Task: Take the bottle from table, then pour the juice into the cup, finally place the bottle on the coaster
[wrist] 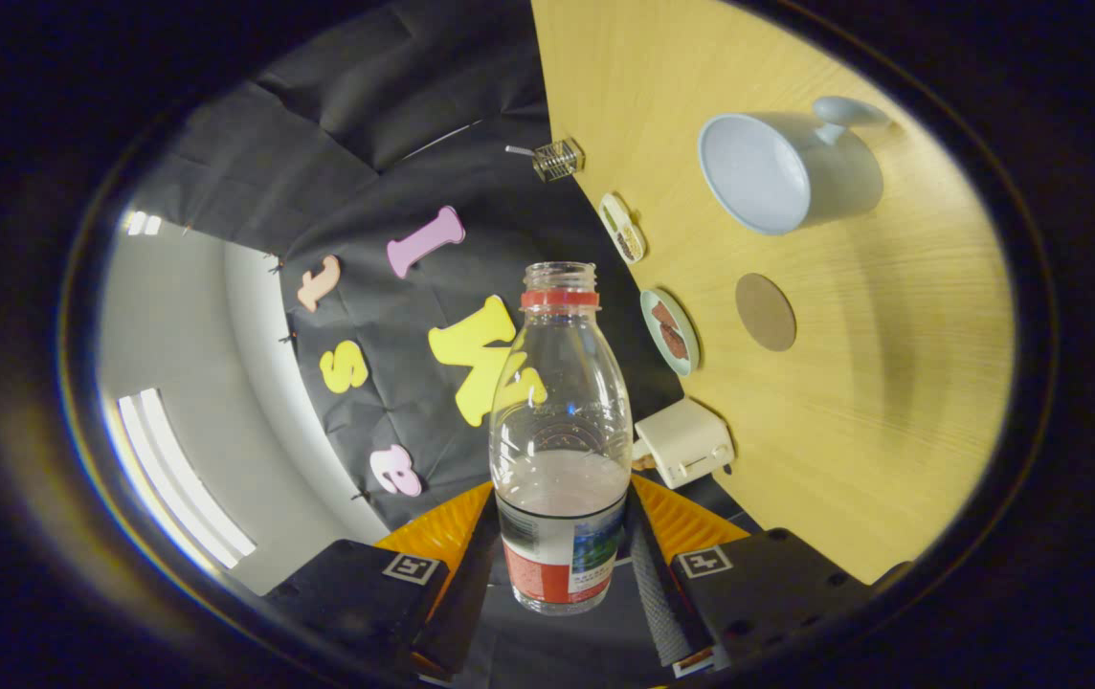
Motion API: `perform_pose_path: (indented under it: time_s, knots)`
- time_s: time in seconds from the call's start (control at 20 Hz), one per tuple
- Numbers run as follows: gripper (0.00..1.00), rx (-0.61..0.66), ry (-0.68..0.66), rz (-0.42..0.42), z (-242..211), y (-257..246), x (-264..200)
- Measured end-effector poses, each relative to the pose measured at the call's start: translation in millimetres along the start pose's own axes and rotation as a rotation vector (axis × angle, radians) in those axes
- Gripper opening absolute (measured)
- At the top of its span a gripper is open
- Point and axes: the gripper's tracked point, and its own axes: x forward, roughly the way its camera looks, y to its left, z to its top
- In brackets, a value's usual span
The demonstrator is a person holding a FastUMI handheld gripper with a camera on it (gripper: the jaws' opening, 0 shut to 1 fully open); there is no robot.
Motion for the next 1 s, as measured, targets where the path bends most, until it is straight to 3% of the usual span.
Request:
perform_pose_path:
  time_s: [0.1, 0.3, 0.5, 0.85, 1.0]
  knots:
    - [0.75, -0.108, 0.021, -0.013, -3, -6, -3]
    - [0.75, -0.462, 0.072, -0.033, -9, -23, -14]
    - [0.75, -0.657, 0.081, 0.016, -14, -12, -24]
    - [0.76, -1.101, 0.102, -0.045, -24, -29, -40]
    - [0.76, -1.294, 0.071, -0.026, -37, -2, -53]
